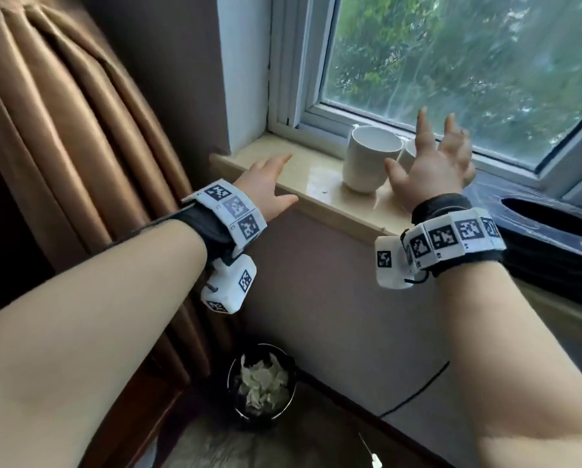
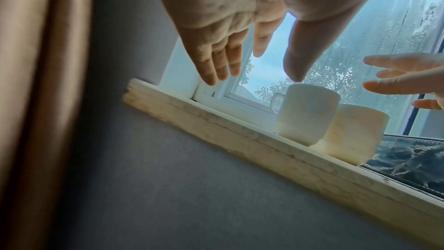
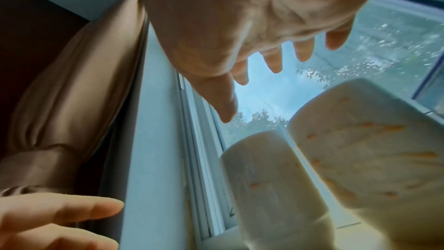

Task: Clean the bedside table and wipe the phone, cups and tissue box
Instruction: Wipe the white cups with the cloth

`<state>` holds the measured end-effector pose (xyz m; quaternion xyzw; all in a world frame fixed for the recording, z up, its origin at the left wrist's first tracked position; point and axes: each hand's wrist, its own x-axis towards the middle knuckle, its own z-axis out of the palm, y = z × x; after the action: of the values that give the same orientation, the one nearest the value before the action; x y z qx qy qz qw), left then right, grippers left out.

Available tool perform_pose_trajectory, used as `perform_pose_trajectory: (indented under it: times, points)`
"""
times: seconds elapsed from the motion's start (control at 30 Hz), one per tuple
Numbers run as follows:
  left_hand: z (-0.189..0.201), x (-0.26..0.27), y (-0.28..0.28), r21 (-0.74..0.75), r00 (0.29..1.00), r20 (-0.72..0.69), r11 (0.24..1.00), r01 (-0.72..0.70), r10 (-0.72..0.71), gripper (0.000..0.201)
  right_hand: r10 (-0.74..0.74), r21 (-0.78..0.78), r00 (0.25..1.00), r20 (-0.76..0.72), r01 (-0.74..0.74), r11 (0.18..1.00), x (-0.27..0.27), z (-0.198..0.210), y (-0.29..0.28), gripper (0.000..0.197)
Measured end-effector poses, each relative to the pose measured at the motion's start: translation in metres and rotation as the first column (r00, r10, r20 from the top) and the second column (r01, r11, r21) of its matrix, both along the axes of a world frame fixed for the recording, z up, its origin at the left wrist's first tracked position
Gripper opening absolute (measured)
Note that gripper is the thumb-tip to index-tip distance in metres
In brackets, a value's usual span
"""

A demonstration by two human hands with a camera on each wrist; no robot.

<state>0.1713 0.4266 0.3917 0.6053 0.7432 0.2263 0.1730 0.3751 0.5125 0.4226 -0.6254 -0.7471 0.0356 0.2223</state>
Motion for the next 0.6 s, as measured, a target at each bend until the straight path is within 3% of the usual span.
perform_pose_trajectory:
  times: [0.3,0.6]
  points:
    - [0.017,0.055,0.068,0.000,0.998,0.045,0.999,0.037,-0.037,0.089,-0.086,-0.152,0.985,-0.146,0.064,0.986,0.013,-0.008,0.029,0.082]
    - [0.014,0.070,0.110,-0.019,0.994,0.100,0.998,0.052,-0.050,0.098,-0.173,-0.256,0.966,-0.192,0.121,0.959,0.013,-0.006,0.049,0.101]
